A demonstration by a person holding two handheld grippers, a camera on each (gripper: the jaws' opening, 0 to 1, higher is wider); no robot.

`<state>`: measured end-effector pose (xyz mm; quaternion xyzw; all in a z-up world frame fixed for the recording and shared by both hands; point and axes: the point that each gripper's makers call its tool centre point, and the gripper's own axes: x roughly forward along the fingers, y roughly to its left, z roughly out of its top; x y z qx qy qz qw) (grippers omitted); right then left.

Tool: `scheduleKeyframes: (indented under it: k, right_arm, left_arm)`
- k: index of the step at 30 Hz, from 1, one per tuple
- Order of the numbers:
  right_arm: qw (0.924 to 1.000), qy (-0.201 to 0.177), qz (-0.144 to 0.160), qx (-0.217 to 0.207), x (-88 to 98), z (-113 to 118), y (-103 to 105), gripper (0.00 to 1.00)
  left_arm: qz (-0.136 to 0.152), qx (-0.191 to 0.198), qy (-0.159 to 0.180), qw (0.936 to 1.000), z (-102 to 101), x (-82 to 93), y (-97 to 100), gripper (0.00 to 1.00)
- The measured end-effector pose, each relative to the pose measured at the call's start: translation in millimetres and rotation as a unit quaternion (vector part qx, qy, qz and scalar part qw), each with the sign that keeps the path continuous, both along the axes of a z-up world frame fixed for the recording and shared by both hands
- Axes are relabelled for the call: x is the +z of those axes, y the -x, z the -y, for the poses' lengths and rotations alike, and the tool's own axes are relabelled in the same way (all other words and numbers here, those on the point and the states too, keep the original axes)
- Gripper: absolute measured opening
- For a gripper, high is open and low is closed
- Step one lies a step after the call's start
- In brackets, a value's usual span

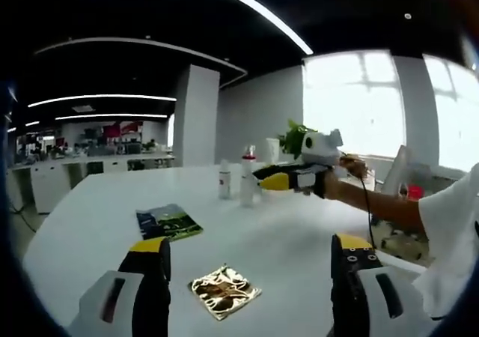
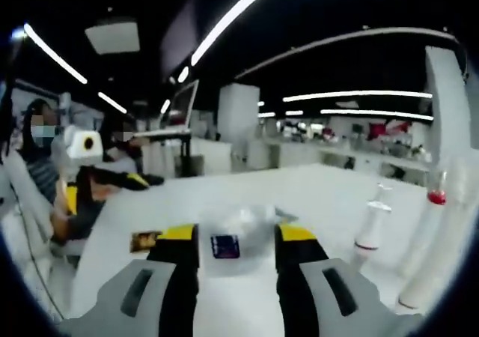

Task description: Arrange the skincare products in the storage area until every visible bottle or jar stands upright without overlapping.

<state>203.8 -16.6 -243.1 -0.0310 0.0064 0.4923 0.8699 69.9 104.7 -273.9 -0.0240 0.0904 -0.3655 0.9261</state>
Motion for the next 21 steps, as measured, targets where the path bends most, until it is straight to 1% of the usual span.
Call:
scheduleKeyframes:
  k: [2, 3, 6, 9, 11, 12, 13, 14, 15, 16, 19, 20, 21]
  right_arm:
    - [0.9996, -0.026, -0.003, 0.005, 4.9, -3, 0, 0.39]
    - [0.9987, -0.05, -0.004, 0.0, 9.8, -3, -2, 0.39]
    - [0.9969, -0.078, 0.002, -0.005, 15.1, -2, -7, 0.39]
    - [0.9972, -0.074, 0.004, -0.01, 12.4, -2, -12, 0.39]
    - [0.9974, -0.071, 0.001, -0.01, 9.8, -2, -12, 0.39]
    - [0.9974, -0.072, 0.001, -0.011, 8.4, -1, -12, 0.39]
    - [0.997, -0.076, 0.0, -0.01, 6.1, -1, -13, 0.39]
    - [0.9969, -0.079, -0.005, -0.009, 4.9, -1, -13, 0.39]
    - [0.9971, -0.075, -0.009, -0.011, 4.9, -2, -14, 0.39]
    - [0.9971, -0.075, -0.006, -0.009, 5.1, -2, -13, 0.39]
    - [0.9961, -0.085, -0.007, -0.024, 7.1, 1, -14, 0.39]
    - [0.9957, -0.087, -0.005, -0.031, 7.8, 3, -15, 0.39]
    - [0.9958, -0.084, -0.003, -0.036, 7.6, 3, -15, 0.39]
  left_arm:
    - [0.001, 0.001, 0.0, 1.0, 0, 0.2, 0.2, 0.91]
    - [0.001, 0.002, 0.0, 1.0, 1, 0.2, 0.2, 0.91]
    - [0.0, 0.0, -0.004, 1.0, 4, -2.5, 0.6, 0.91]
    - [0.0, -0.001, -0.007, 1.0, 7, -3.8, 0.3, 0.9]
    - [0.007, -0.004, -0.008, 0.9999, 11, -1.1, -0.7, 0.88]
    - [0.011, -0.008, -0.005, 0.9999, 13, 1.3, -0.7, 0.86]
    - [0.021, -0.017, 0.017, 0.9995, 18, 10.0, -1.3, 0.86]
    - [0.025, -0.02, 0.034, 0.9989, 22, 16.4, -2.1, 0.86]
    - [0.029, -0.025, 0.046, 0.9982, 24, 22.2, -3.0, 0.87]
    - [0.038, -0.033, 0.052, 0.9974, 28, 28.9, -4.8, 0.87]
    - [0.051, -0.044, 0.044, 0.9967, 36, 37.8, -9.6, 0.87]
    - [0.072, -0.058, 0.031, 0.9952, 45, 47.1, -12.9, 0.87]
    - [0.079, -0.062, 0.027, 0.9946, 48, 49.9, -14.0, 0.87]
